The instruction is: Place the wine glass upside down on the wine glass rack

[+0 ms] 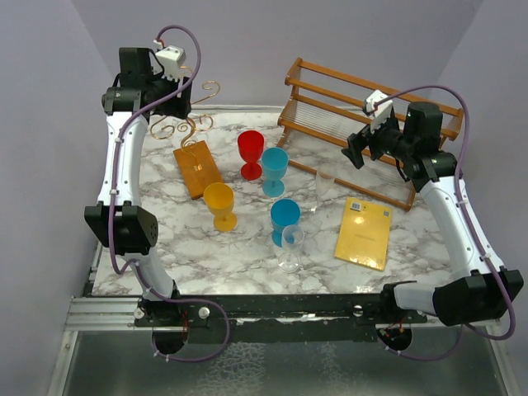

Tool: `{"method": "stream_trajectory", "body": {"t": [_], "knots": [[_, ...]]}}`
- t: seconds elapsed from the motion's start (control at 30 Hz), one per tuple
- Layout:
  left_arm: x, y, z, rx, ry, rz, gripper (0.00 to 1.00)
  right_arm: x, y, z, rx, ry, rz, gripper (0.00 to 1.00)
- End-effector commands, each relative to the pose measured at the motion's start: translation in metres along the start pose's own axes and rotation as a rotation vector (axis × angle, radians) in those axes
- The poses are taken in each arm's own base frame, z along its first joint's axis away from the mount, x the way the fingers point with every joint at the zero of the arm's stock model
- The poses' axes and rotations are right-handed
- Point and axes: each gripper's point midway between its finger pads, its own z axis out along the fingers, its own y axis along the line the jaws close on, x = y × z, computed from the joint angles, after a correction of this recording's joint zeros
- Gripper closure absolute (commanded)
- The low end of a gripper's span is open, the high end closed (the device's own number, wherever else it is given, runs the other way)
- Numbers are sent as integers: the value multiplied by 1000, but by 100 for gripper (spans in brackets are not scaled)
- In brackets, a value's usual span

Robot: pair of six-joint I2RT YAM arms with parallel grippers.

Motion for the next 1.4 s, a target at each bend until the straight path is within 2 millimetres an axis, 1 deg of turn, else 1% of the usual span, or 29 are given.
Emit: {"method": "stream_trajectory", "body": {"t": [0.0, 0.13, 0.23, 0.4, 0.57, 0.67, 0.83, 0.93, 1.0, 1.07, 1.13, 1.2, 1.3, 1.37], "knots": [[-10, 3, 7, 1, -58, 24, 33, -4, 4, 0, -25, -4, -6, 0], [-16, -3, -1, 19, -84, 34, 49, -6, 6, 2, -41, -9, -4, 0], [-13, -10, -9, 39, -77, 24, 61, -7, 9, 3, -61, -16, 0, 1], [-3, -27, -22, 75, -31, 20, 74, -10, 15, 10, -100, -21, -7, 1], [0, -36, -33, 83, 9, 35, 83, -11, 32, 16, -182, -21, -43, 1], [0, -38, -38, 81, 28, 39, 84, -6, 47, 17, -256, -13, -51, 0], [0, -42, -43, 92, 57, 19, 85, 2, 73, 13, -357, 8, -87, 0], [-3, -43, -45, 96, 62, 3, 85, 9, 80, 13, -368, 34, -112, 0], [-3, -43, -44, 101, 68, -3, 85, 11, 79, 14, -347, 51, -115, 0], [-2, -43, -44, 98, 72, -4, 85, 13, 69, 18, -280, 74, -90, 1], [-2, -42, -43, 92, 74, -3, 85, 15, 59, 22, -225, 107, -59, 6], [0, -41, -41, 87, 80, 3, 84, 19, 54, 26, -201, 144, -35, 13], [3, -40, -35, 86, 91, 12, 78, 26, 52, 30, -188, 201, -15, 22], [4, -42, -31, 94, 91, 15, 74, 32, 55, 31, -193, 238, -12, 27]]}}
